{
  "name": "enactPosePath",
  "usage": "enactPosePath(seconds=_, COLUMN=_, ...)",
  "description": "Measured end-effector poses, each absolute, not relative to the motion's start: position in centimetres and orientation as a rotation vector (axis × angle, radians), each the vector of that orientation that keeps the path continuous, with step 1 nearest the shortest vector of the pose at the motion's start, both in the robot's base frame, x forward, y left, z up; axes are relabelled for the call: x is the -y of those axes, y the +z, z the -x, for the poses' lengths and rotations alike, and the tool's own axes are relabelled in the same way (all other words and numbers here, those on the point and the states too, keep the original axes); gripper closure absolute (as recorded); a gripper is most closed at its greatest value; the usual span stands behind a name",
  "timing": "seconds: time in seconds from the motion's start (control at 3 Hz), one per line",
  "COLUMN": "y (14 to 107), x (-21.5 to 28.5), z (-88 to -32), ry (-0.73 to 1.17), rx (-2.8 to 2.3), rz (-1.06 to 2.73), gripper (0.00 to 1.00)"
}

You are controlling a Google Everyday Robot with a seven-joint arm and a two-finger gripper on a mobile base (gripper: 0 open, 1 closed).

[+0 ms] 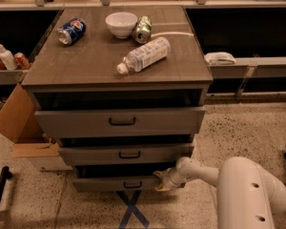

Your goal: Open bottom drawer

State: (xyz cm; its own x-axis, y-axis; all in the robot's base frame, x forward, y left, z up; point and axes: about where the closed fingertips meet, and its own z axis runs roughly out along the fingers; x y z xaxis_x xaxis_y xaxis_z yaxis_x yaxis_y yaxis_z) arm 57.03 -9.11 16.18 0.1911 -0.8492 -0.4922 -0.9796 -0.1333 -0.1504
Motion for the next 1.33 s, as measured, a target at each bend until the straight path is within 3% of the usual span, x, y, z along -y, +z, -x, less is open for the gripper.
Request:
enactPosePath(seconds=0.33, y=17.07, x=9.11, z=-57.03, ry=0.402, rx=-1.709, rz=2.038, gripper=0.89)
enactPosePath(seconds=0.67, y=17.84, x=9.11, z=-57.03, ry=0.402, rx=-1.709, rz=2.038, gripper=1.00)
enactPosePath(seconds=1.0, y=17.91, x=9.11, z=-57.03, ry=0.402, rx=-1.709, rz=2.038, gripper=0.83)
enactPosePath(seconds=1.33, y=17.86, x=9.00, z=-56.92, ry=0.405, rx=-1.708, rz=2.039, gripper=0.58)
